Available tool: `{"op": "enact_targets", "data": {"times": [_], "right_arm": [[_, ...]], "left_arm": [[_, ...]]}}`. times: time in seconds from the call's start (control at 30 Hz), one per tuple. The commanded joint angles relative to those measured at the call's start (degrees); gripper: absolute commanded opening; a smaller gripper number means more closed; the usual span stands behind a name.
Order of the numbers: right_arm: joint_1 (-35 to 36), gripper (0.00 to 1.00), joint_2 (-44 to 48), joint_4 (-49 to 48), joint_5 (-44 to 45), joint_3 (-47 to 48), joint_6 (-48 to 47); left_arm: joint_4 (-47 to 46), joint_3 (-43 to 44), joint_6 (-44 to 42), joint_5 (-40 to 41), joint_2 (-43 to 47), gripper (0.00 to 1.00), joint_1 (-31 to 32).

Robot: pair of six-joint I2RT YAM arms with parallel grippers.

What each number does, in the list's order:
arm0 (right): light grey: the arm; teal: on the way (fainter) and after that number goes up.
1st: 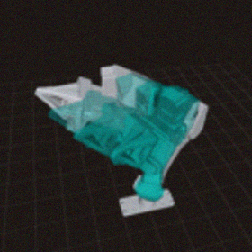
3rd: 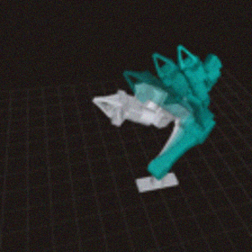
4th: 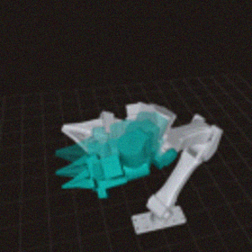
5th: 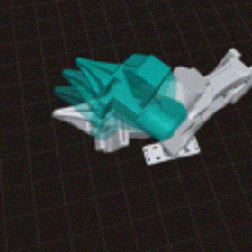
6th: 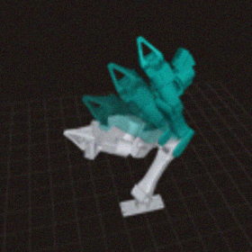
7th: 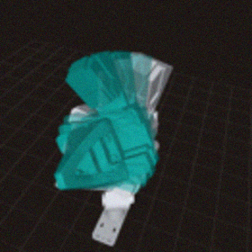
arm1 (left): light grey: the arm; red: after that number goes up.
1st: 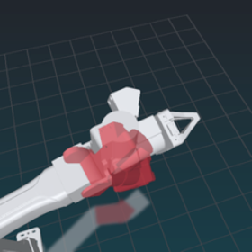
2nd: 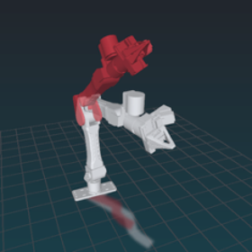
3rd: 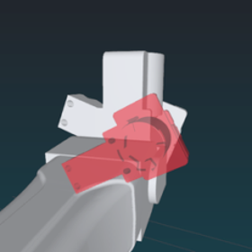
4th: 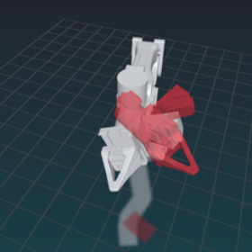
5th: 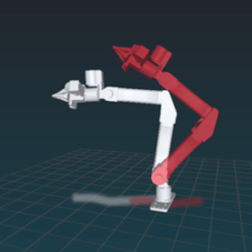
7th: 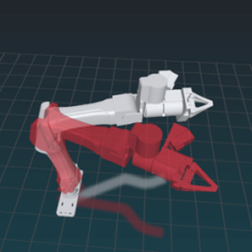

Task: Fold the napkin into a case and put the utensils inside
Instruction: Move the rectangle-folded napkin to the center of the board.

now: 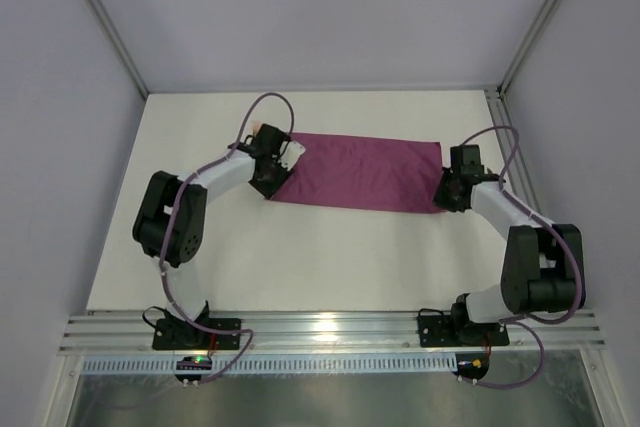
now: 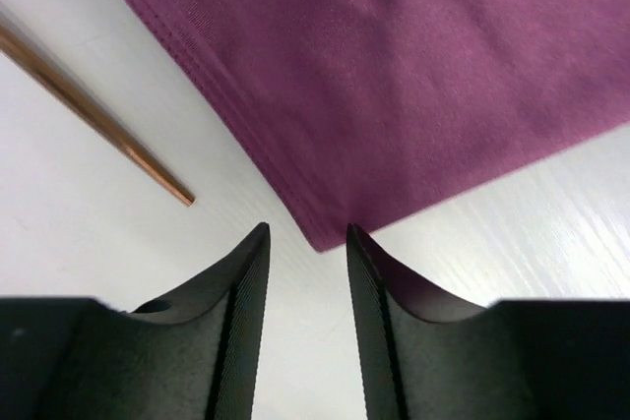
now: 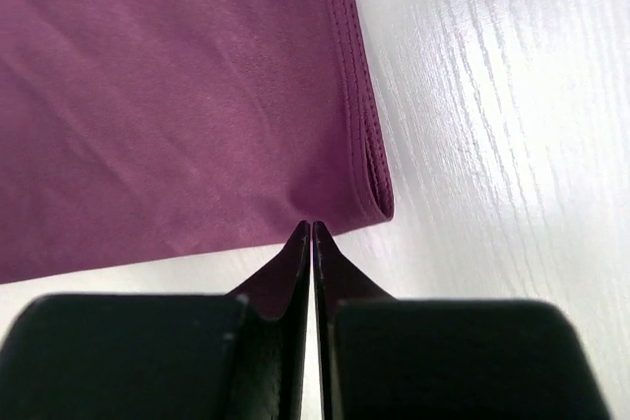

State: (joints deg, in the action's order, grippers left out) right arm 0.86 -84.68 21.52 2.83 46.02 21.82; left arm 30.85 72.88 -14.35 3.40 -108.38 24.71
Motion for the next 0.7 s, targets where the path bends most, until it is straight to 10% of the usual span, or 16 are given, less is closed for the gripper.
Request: {"op": "enact_targets", "data": {"times": [0.0,0.3,0.67], "right_arm": [[-0.07,0.08,6.63,2.91,1.3,3.28,-0.82],[-5.78,0.55,5.68,0.9,-1.68,1.88,-0.47],[-8.42,0.54,-0.74,-5.52,-10.21,-1.46,1.29]], "left_arm": [[1.66,0.42,-3.92,-3.22,7.73,0.4,-0.19],[1.06,-7.03,-20.97,-4.11,12.84,0.55,3.76],[-13.97,-12.5,-27.92,3.72,6.6,0.55,5.44]]}}
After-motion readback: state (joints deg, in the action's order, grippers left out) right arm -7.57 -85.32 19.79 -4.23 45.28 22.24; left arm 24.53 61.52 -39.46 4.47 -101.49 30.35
